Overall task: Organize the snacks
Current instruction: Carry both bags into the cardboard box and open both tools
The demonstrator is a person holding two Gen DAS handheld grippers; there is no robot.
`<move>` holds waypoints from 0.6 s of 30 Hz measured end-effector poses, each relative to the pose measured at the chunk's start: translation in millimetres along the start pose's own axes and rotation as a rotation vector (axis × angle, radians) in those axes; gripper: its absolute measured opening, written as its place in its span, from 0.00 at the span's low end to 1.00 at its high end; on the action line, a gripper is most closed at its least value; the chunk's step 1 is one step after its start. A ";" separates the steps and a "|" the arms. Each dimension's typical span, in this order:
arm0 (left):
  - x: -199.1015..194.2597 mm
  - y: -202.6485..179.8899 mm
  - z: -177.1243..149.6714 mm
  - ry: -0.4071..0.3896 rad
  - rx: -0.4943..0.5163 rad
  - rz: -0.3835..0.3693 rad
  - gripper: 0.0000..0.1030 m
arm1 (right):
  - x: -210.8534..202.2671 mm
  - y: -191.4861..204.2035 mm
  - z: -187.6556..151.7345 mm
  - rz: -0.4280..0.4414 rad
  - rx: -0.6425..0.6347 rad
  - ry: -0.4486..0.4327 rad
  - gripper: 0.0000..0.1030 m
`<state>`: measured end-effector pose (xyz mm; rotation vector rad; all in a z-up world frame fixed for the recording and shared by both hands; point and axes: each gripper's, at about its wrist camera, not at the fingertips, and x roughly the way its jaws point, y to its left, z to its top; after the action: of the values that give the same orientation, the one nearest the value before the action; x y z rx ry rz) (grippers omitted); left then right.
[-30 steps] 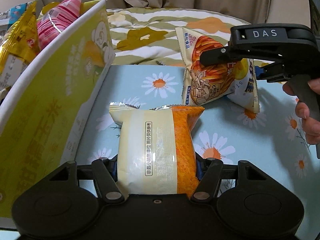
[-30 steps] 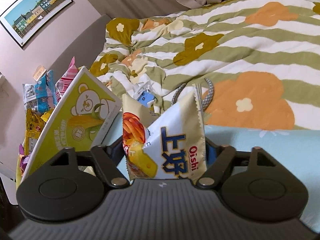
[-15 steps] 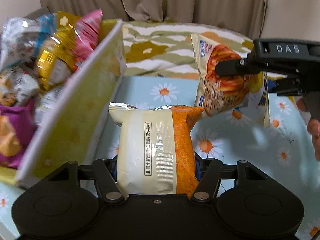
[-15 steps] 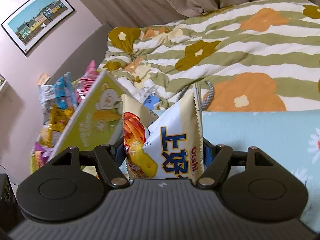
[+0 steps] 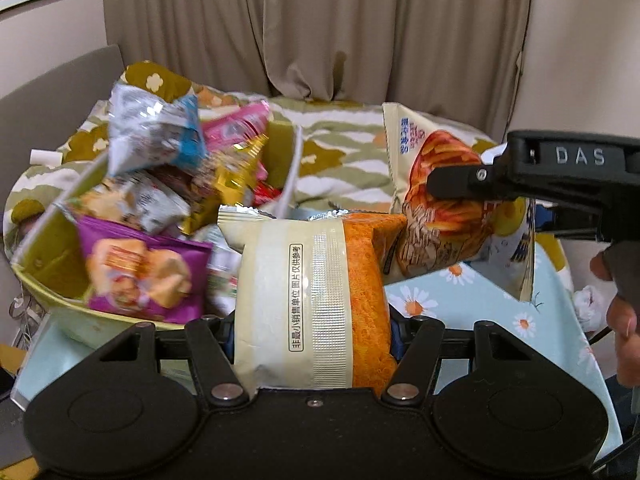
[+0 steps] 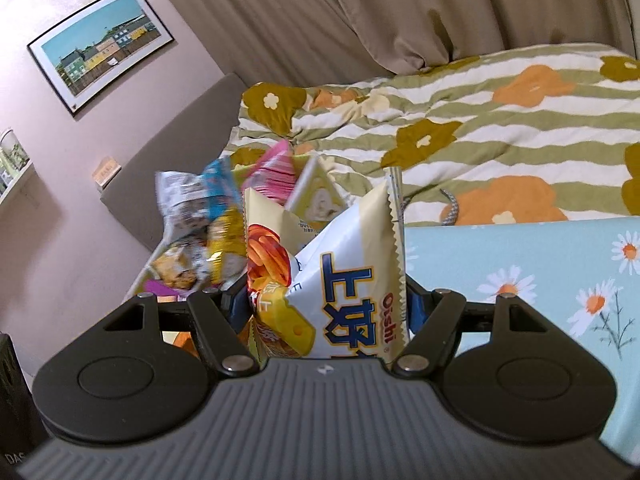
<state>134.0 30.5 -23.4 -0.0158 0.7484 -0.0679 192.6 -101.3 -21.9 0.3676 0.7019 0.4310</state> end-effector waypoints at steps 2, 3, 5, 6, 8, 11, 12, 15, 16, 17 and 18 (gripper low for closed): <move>-12.1 14.1 0.1 -0.019 0.000 -0.006 0.65 | -5.1 19.0 -3.8 -0.009 -0.001 -0.010 0.84; -17.0 22.5 1.7 -0.026 0.000 -0.010 0.65 | -6.4 27.6 -5.5 -0.013 0.002 -0.014 0.84; -25.7 38.0 3.9 -0.041 -0.001 -0.015 0.65 | -8.2 45.4 -8.8 -0.019 0.008 -0.026 0.84; -29.6 46.1 4.2 -0.050 -0.003 -0.015 0.65 | -8.7 52.8 -9.8 -0.023 0.011 -0.032 0.84; -35.9 63.4 5.9 -0.065 -0.007 -0.011 0.65 | -9.0 69.4 -11.4 -0.030 0.018 -0.046 0.84; -41.7 92.0 10.5 -0.081 -0.016 -0.007 0.65 | -6.1 92.5 -11.8 -0.044 0.013 -0.061 0.84; -42.4 101.1 13.2 -0.087 -0.017 -0.005 0.65 | -4.1 100.2 -11.6 -0.049 0.010 -0.067 0.84; -45.6 126.4 22.5 -0.107 -0.014 0.007 0.65 | 4.3 118.9 -9.5 -0.062 0.019 -0.081 0.84; -46.4 133.5 25.6 -0.114 -0.013 0.012 0.65 | 6.4 123.9 -8.4 -0.063 0.022 -0.085 0.84; -45.0 142.9 30.8 -0.123 -0.011 0.017 0.65 | 9.4 129.9 -7.3 -0.064 0.024 -0.091 0.84; -43.4 150.6 35.3 -0.131 -0.007 0.022 0.65 | 11.3 134.3 -6.8 -0.065 0.023 -0.096 0.84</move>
<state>134.7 183.3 26.1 -0.0188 0.6180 -0.0432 161.5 19.7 29.1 0.3839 0.6243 0.3418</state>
